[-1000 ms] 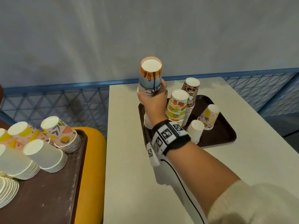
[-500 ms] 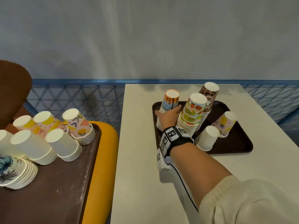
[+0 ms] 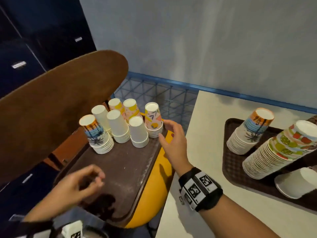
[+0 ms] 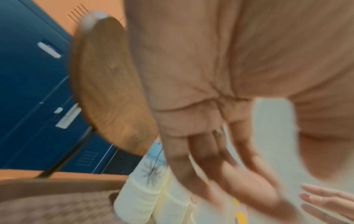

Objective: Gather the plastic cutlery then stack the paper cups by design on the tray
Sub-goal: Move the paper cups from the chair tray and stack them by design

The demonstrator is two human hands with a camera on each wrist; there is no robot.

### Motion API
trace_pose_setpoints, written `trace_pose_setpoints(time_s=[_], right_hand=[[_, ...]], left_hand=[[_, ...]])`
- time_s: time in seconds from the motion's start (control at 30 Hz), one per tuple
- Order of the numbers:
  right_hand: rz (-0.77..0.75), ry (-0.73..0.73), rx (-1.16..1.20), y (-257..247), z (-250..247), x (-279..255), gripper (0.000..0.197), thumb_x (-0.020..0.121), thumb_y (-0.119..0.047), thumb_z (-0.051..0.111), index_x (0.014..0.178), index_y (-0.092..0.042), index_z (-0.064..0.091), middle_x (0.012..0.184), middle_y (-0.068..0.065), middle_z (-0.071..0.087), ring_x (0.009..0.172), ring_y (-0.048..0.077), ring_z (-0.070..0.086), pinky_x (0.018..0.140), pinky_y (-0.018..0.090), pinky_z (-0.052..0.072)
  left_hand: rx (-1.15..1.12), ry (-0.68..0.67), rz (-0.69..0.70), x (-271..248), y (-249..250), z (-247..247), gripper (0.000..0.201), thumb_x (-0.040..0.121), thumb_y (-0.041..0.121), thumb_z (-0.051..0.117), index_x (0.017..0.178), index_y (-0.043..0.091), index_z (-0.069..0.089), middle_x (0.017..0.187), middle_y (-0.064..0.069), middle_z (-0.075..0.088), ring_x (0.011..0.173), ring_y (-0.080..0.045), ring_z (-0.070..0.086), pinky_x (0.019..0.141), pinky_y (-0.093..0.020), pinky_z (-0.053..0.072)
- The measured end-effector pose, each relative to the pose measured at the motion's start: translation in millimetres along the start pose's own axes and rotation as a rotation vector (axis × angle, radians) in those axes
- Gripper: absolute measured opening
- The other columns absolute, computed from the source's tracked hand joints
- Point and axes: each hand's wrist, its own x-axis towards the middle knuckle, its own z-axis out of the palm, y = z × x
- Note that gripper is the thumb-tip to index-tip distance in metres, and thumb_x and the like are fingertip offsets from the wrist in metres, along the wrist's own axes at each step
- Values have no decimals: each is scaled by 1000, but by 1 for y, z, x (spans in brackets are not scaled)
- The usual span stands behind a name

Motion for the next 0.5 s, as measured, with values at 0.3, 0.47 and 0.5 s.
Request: trace_pose_setpoints(time_s=[0.3,0.47,0.5], right_hand=[[4,-200,-76,9,96,36,79,71,-12,75,136,-12,30,140,9,40,131,23,38,104,22,29],[22,-203,-30,26,115,37,87,68,-13,79,138,-16,28,144,8,35,134,18,33,104,14,24],[24,-190,-31,29,117,37,87,66,-13,80,137,-16,30,143,8,37,133,18,33,108,21,28]], left_hand=[[-232,761,-184,141,-33,-27,83,67,14,81,133,5,33,140,-18,40,132,-29,39,110,-41,35],[-256,774,-205,159,-44,-10,88,65,12,82,137,8,32,141,-13,43,132,-28,40,108,-39,33],[-256,777,-203,160,-46,-9,87,64,12,82,137,8,33,140,-13,44,132,-29,40,107,-38,33]])
